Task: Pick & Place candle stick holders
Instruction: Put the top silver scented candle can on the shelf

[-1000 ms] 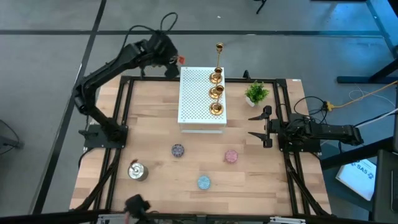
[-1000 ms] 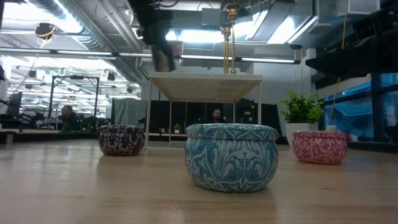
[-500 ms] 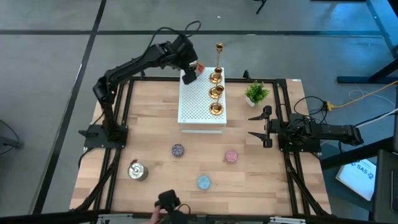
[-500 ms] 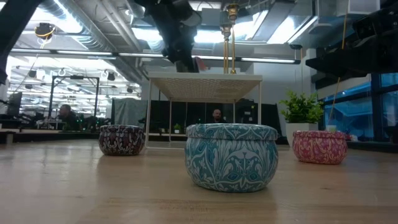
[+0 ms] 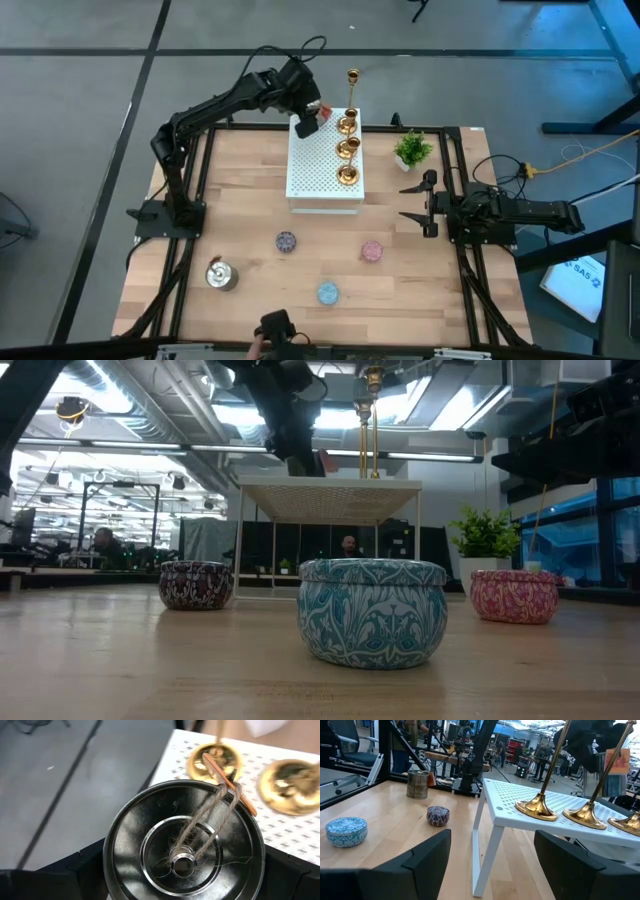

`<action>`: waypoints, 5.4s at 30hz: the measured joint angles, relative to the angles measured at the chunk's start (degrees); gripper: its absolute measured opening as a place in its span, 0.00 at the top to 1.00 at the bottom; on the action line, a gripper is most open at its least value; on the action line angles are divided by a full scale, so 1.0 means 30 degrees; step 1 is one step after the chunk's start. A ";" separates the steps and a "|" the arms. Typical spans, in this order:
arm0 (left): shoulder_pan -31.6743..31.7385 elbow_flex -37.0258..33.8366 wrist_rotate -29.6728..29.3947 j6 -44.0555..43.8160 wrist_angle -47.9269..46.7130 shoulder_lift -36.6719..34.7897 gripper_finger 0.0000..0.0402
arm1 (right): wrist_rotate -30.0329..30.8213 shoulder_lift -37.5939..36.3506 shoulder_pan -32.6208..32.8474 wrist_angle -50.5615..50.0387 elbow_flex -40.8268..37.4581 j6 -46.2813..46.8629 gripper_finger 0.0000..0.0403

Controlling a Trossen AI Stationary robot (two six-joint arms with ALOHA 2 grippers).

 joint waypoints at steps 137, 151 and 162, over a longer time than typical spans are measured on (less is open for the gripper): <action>0.1909 -0.4503 0.2320 0.5467 -0.0601 -0.1976 0.77 | 0.0000 0.0000 0.0003 -0.0003 0.0000 0.0003 0.28; 0.1843 -0.4503 0.3435 0.4158 0.1163 -0.1137 1.00 | 0.0000 0.0000 0.0006 0.0000 0.0000 0.0000 0.28; 0.1843 -0.4503 0.3522 0.2606 0.3487 -0.1137 0.99 | 0.0000 0.0000 0.0006 -0.0003 0.0000 0.0003 0.28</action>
